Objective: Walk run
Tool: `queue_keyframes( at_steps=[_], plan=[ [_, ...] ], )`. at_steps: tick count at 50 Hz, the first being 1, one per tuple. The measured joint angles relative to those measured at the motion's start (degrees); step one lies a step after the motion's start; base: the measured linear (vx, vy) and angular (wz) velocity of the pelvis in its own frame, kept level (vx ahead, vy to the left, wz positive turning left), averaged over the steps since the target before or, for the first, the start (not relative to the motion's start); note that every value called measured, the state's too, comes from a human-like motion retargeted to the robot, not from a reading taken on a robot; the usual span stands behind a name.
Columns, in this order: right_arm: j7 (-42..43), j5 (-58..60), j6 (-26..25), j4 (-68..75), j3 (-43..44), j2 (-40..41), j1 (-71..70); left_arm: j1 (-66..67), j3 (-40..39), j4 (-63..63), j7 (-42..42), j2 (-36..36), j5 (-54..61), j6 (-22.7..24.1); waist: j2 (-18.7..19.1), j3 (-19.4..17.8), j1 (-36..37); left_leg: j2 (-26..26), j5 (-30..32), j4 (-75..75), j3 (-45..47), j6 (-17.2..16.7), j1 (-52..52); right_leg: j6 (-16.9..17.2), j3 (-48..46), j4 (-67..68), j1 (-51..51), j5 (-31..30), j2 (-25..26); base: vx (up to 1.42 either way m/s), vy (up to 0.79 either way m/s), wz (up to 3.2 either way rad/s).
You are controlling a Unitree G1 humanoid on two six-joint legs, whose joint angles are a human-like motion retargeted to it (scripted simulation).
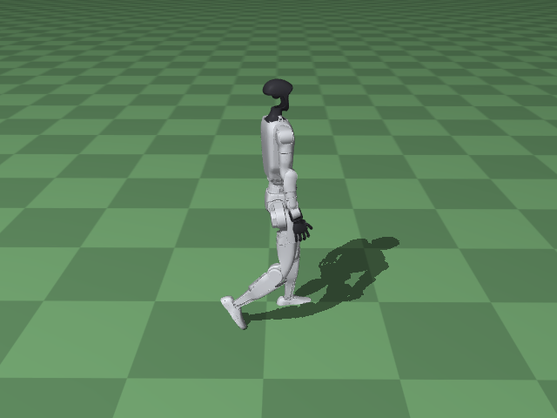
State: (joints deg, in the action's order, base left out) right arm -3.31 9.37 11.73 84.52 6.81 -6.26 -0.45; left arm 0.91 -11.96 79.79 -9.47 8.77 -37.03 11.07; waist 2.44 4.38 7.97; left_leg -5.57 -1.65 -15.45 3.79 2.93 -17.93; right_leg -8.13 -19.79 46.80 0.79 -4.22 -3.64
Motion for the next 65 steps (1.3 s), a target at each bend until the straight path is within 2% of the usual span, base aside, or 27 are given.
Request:
queue_keyframes(
  at_steps=[3, 7, 11, 13, 15, 17, 18, 22, 26, 30, 34, 36, 38, 40, 43, 45, 47, 48, 52, 53, 55, 57, 60, 62, 63, 65],
  plan=[
    [1.45, 0.11, 0.72, 0.83, 3.34, 0.50, 2.39, -3.44, -0.14, -3.18, -0.48, 1.70, 0.83, 1.83, -1.16, 0.00, -0.64, 1.61, 0.15, 2.85, 1.95, 1.19, 2.46, 1.69, 1.60, 2.05, 9.14, 5.99, 0.07, 0.46, 0.08, -0.28],
    [-0.20, -2.33, 0.27, 2.03, 5.73, 0.38, 5.50, -6.61, -0.15, -7.41, -1.32, 3.34, 2.29, 3.22, -3.52, 1.06, -2.65, 5.45, -0.37, 5.97, 3.54, 2.82, 4.55, 6.16, 2.39, -8.83, 17.20, 10.22, -2.26, 0.39, 0.08, 0.05],
    [-0.36, -3.79, -0.93, 4.46, 6.86, 0.04, 6.75, -7.79, 0.93, -11.23, -1.61, 5.48, -1.62, 3.09, -5.73, 0.16, -4.93, 9.67, -1.17, 7.50, 3.13, 4.06, 8.07, 10.47, 10.44, -26.20, 17.35, 9.00, -0.84, 0.31, 0.00, 0.45],
    [-1.31, -4.39, -2.03, 5.65, 6.95, 0.19, 7.00, -8.23, 2.08, -11.60, -1.35, 6.27, -3.65, 2.72, -6.64, -0.20, -6.33, 11.40, -1.57, 8.26, 1.50, 4.34, 10.36, 12.29, 10.07, -33.15, 14.79, 4.74, -1.53, 0.41, -0.08, 0.80],
    [-2.56, -4.37, -3.15, 6.02, 6.71, 0.63, 7.69, -8.13, 3.12, -11.27, -1.86, 6.62, -4.95, 2.36, -6.76, 0.08, -6.82, 11.70, -1.77, 9.39, -0.16, 4.28, 12.78, 8.63, 8.09, -37.28, 12.02, 1.05, -1.23, 0.48, -0.12, 0.54],
    [-3.79, -3.70, -3.99, 5.27, 6.16, 0.85, 8.84, -7.05, 3.29, -11.19, -2.97, 5.93, -6.04, 2.18, -7.03, 1.39, -4.87, 11.47, -2.02, 10.85, -0.20, 3.98, 14.45, 6.41, 2.79, -38.32, 10.01, 2.53, -1.10, 0.46, -0.12, 0.18],
    [-3.93, -3.14, -4.20, 4.67, 6.31, 1.06, 9.32, -6.27, 3.17, -11.22, -3.21, 5.12, -6.56, 2.15, -7.18, 1.72, -4.67, 11.68, -2.02, 11.39, -1.25, 3.87, 15.20, 5.97, 5.23, -38.99, 9.66, 2.36, -0.17, 0.34, -0.08, 0.46],
    [-0.99, 0.64, -2.88, 1.00, 6.26, 1.97, 9.60, -2.23, 0.60, -9.95, -1.21, 1.09, -7.10, 1.37, -6.91, 1.01, -3.98, 10.76, -2.44, 12.81, -1.32, 2.70, 17.61, 6.54, 5.11, -41.08, 7.08, 2.57, 0.62, 0.20, -0.08, 0.24],
    [1.84, 2.18, -2.05, 0.50, 3.30, 1.64, 8.21, 2.28, -0.48, -4.15, 1.30, -0.56, -8.23, -0.89, -6.46, 1.59, -5.65, 9.44, -4.13, 12.20, -1.28, 1.47, 17.91, 5.44, 4.79, -43.45, 5.57, 3.66, 1.90, 0.18, -0.14, 0.17],
    [-0.32, 2.11, -3.33, 1.64, 2.33, 1.69, 5.59, 5.96, -0.75, 3.34, 2.59, -0.74, -11.97, -4.64, -7.49, 1.16, -7.02, 9.40, -6.54, 8.34, -2.12, 0.21, 16.80, 3.91, 3.71, -43.47, 5.57, 4.99, 1.71, 0.03, -0.12, 0.35],
    [-3.35, -0.51, -4.46, 2.77, -0.27, 2.38, 2.33, 8.97, 0.59, 8.58, 3.61, 0.35, -12.83, -7.96, -9.95, 0.98, -9.22, 10.00, -4.70, -1.60, -0.98, -1.82, 11.61, 3.66, 3.90, -40.67, 6.96, 7.04, -0.02, 0.02, -0.23, 0.23],
    [-3.73, -0.49, -4.59, 1.97, -1.04, 2.91, 1.51, 10.17, 1.52, 8.91, 4.57, 0.79, -13.51, -8.48, -11.64, 0.53, -9.66, 11.19, -3.05, -7.74, -3.24, -3.82, 8.18, 3.99, 4.37, -38.78, 7.98, 7.67, -1.37, 0.00, -0.28, -0.04],
    [-4.08, 0.25, -4.32, 0.37, -1.55, 3.02, 1.27, 10.69, 1.82, 8.36, 5.38, 1.01, -14.88, -8.52, -13.16, 0.02, -9.45, 12.10, -5.13, -11.44, -5.09, -4.85, 5.57, 4.49, 5.20, -36.68, 9.39, 8.24, -2.64, -0.05, -0.19, -0.34],
    [-3.98, 1.21, -3.82, -1.01, -2.01, 2.80, 1.54, 11.14, 1.90, 7.47, 5.71, 0.93, -15.85, -8.65, -13.68, -0.11, -8.84, 12.54, -7.97, -9.52, -7.38, -4.73, 5.06, 4.77, 6.53, -35.70, 10.39, 8.28, -2.42, -0.01, -0.11, -0.61],
    [-3.30, 2.46, -3.56, -1.72, -2.67, 2.11, 2.12, 11.46, 2.18, 6.42, 6.80, 0.70, -14.92, -8.68, -13.11, -0.53, -7.59, 14.65, -9.29, -2.63, -16.52, -4.83, 6.55, 5.46, 9.09, -36.60, 9.98, 7.52, -0.40, 0.01, -0.05, -1.10],
    [-3.28, 3.06, -4.11, -1.71, -2.53, 1.71, 2.26, 11.35, 2.24, 5.77, 7.94, 0.52, -13.53, -8.73, -12.22, -1.10, -6.48, 15.28, -4.52, 1.21, -19.78, -3.82, 7.94, 6.30, 11.75, -37.14, 9.49, 6.89, 1.26, 0.02, 0.00, -1.43],
    [-3.93, 3.40, -4.94, -1.73, -1.50, 1.26, 1.78, 10.42, 2.29, 5.31, 8.71, 0.24, -11.65, -8.60, -12.01, -1.20, -6.89, 14.82, -5.40, 2.72, -14.89, 0.63, 9.21, 7.92, 14.51, -36.32, 10.27, 6.84, 1.37, 0.00, 0.04, -1.45],
    [-4.18, 3.54, -5.10, -1.70, -1.11, 1.20, 1.45, 9.85, 1.96, 5.19, 8.89, 0.13, -10.66, -8.46, -11.44, -1.15, -6.41, 13.08, -5.58, 4.15, -10.42, 1.30, 9.66, 8.46, 16.24, -35.33, 11.11, 7.01, 2.18, -0.07, 0.05, -1.97],
    [-3.30, 2.42, -5.03, -1.29, -1.84, 1.99, -0.90, 8.11, -0.41, 2.94, 8.78, 0.31, -6.20, -6.62, -9.54, -0.88, -7.53, 8.98, -6.46, 6.25, -4.82, 1.22, 10.05, 9.73, 17.87, -29.27, 15.98, 10.98, 4.12, -0.19, -0.02, -2.21],
    [-3.16, 1.97, -4.89, -1.32, -2.00, 2.24, -1.43, 7.62, -0.66, 2.11, 8.54, 0.62, -4.95, -5.78, -8.94, -1.06, -8.07, 8.18, -6.70, 6.60, -2.80, 1.63, 10.22, 9.62, 14.03, -27.84, 16.84, 14.05, 3.61, -0.23, -0.06, -1.93],
    [-3.46, 1.18, -4.41, -1.39, -2.24, 2.47, -1.75, 6.79, -0.58, 0.97, 8.91, 1.60, -2.66, -4.21, -7.77, -1.15, -8.45, 6.57, -7.30, 7.23, 0.54, 1.90, 11.03, 5.91, -0.67, -25.52, 16.79, 18.26, -0.09, -0.14, -0.11, -1.79],
    [-3.50, 1.32, -4.30, -1.25, -2.01, 2.52, -1.08, 6.26, -1.55, 0.05, 9.95, 2.14, -2.48, -3.03, -7.96, -0.83, -7.37, 5.85, -8.21, 7.76, 4.65, 1.61, 12.60, 3.97, -8.24, -24.72, 14.96, 19.75, -1.62, -0.02, -0.13, -1.72],
    [-2.53, 2.38, -4.53, -0.49, -1.20, 2.54, 0.74, 5.87, -2.80, -1.12, 9.44, 2.08, -2.80, -1.17, -9.39, 0.01, -7.46, 6.89, -9.79, 7.72, 8.48, 0.85, 15.36, 3.32, -9.89, -28.85, 12.18, 13.77, -2.38, 0.11, -0.07, -1.08],
    [-2.87, 2.81, -4.90, 0.67, -1.16, 2.39, 1.99, 5.94, -2.85, -1.19, 7.55, 2.71, -2.36, 0.25, -10.99, 0.69, -7.65, 7.88, -10.46, 5.20, 10.99, -0.23, 16.51, 2.30, -1.00, -31.42, 12.05, 12.70, -0.07, 0.24, -0.11, -0.74],
    [-3.48, 2.96, -5.44, 1.47, -0.75, 2.38, 2.57, 6.06, -2.52, -0.80, 7.18, 3.20, -2.19, 0.66, -11.46, 1.02, -8.54, 7.73, -10.14, 2.50, 11.00, -0.84, 16.01, 2.55, -2.26, -31.48, 12.01, 11.83, -1.73, 0.19, -0.11, -0.63],
    [-3.93, 3.35, -7.06, 1.78, 0.47, 2.58, 3.02, 5.56, -2.41, -0.28, 8.58, 3.04, -2.06, 1.16, -13.58, 1.09, -7.23, 8.64, -8.74, -3.44, 12.14, -0.48, 13.81, 3.27, 1.06, -32.19, 11.94, 11.00, -3.08, 0.03, -0.17, -1.14]
  ],
)
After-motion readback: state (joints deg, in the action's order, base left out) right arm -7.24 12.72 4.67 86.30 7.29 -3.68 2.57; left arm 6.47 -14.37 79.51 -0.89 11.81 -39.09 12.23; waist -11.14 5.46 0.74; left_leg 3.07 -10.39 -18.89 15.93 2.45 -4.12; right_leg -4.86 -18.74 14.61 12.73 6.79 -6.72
